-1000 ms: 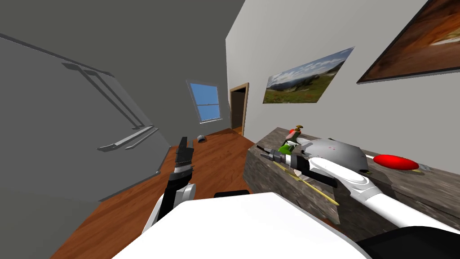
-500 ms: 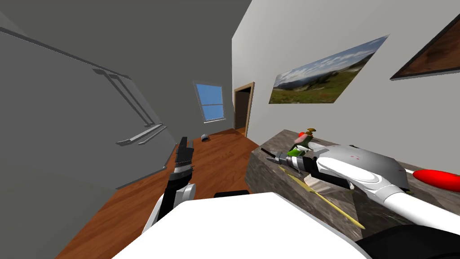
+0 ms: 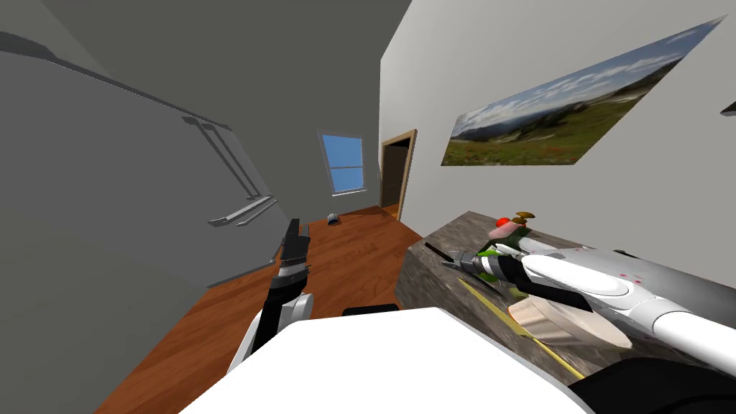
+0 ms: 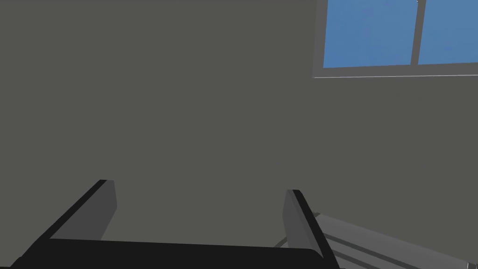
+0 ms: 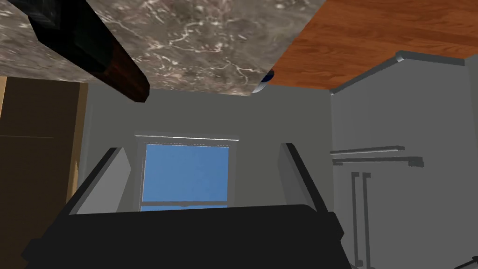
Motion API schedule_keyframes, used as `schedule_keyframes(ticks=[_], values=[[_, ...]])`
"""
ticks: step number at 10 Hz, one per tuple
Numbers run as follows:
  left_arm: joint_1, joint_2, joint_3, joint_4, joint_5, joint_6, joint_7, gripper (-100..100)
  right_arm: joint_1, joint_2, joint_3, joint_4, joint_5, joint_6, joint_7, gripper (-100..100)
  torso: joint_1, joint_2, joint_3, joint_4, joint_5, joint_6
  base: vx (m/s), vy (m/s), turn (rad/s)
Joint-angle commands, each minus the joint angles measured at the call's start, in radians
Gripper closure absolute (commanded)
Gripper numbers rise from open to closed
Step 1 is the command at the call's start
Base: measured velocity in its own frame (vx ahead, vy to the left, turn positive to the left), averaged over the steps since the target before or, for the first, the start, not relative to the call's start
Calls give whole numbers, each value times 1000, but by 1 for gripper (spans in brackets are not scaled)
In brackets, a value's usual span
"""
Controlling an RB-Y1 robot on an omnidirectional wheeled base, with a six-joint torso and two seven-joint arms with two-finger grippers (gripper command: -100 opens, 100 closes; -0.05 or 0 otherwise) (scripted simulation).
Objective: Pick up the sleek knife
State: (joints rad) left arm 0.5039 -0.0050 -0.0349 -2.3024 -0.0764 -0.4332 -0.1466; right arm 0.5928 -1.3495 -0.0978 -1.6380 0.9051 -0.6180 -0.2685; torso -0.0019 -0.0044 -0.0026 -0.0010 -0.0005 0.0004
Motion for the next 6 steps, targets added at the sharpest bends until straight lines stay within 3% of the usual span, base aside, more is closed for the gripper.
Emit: schedule_keyframes(ticks=[1, 5, 6], values=[[0, 0, 0, 0, 0, 0, 0, 0, 30, -17, 14, 23, 41, 19, -5, -100, 0, 0, 0, 0, 0, 0, 52, -39, 142], [0, 0, 0, 0, 0, 0, 0, 0, 105, -66, 36, 89, 115, 41, -27, -100, 1, 2, 1, 0, 0, 0, 45, -31, 127], [0, 0, 0, 0, 0, 0, 0, 0, 105, -66, 36, 89, 115, 41, -27, -100, 0, 1, 1, 0, 0, 0, 34, -25, 55]])
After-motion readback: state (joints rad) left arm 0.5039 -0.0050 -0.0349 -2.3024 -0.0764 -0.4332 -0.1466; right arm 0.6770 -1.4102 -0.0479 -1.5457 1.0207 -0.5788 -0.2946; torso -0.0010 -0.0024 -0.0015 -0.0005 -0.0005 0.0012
